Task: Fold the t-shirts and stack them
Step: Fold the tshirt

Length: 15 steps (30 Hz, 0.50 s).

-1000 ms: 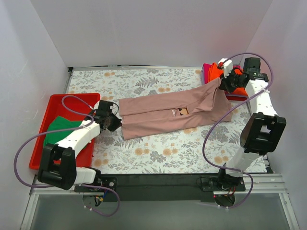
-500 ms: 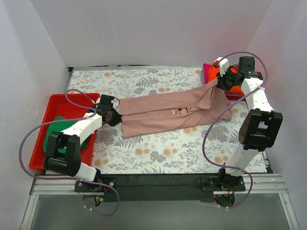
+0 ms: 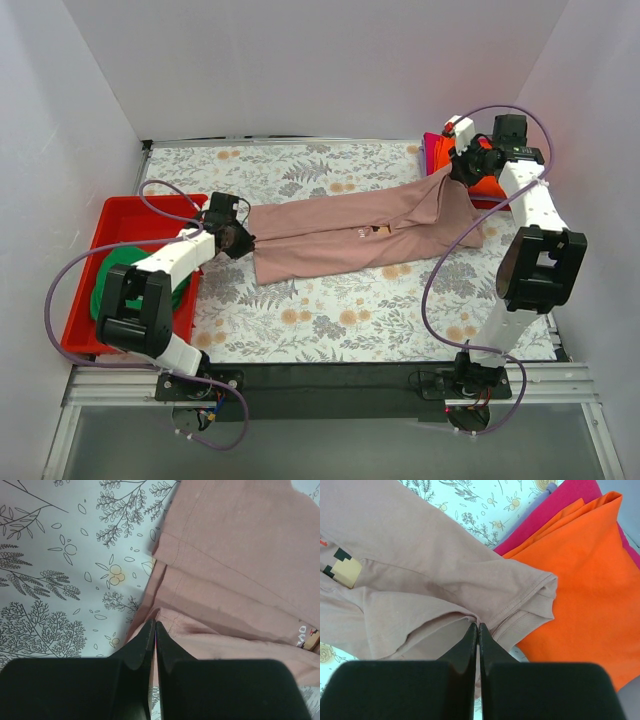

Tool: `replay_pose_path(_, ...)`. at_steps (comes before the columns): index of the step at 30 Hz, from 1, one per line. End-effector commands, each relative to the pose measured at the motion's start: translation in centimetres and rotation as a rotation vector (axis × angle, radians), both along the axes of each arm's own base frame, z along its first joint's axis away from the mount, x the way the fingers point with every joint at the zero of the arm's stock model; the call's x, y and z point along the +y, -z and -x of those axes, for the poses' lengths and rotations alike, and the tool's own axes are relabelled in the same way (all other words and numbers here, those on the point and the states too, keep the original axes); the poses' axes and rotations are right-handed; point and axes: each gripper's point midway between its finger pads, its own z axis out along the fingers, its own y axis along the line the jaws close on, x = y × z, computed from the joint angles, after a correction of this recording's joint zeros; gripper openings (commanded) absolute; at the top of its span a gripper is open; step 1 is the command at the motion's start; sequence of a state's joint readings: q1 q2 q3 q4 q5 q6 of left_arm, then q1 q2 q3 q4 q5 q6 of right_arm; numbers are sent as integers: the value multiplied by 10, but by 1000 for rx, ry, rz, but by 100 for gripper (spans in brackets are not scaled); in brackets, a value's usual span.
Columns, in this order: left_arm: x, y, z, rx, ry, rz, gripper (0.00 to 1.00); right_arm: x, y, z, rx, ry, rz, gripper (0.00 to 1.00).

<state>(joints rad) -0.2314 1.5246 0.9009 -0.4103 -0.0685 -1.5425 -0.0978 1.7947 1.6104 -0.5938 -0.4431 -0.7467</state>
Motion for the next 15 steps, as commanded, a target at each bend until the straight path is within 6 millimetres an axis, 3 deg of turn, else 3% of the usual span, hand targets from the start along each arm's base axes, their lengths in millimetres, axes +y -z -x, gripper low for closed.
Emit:
replay_pose_path(1,9,-11,-13,-43,-16,-36,0,5,-18,-19,-70,2,5,1)
replay_pose_path(8,12,-9,-15,-38,-7,-42,0,16,-11,-29,-71,4,23,1)
replay_pose_path(13,4,-17,-25,-51,50,-8,0,23,-3,-47,-83,38,65,1)
replay_pose_path(14,3,-19,-26,-55,60,-4,0,33,-3,-53,-105,46,93,4)
replay_pose_path(15,0,-22,-28,-66,84,4,12,33,-4,-58,-120,72,109,12)
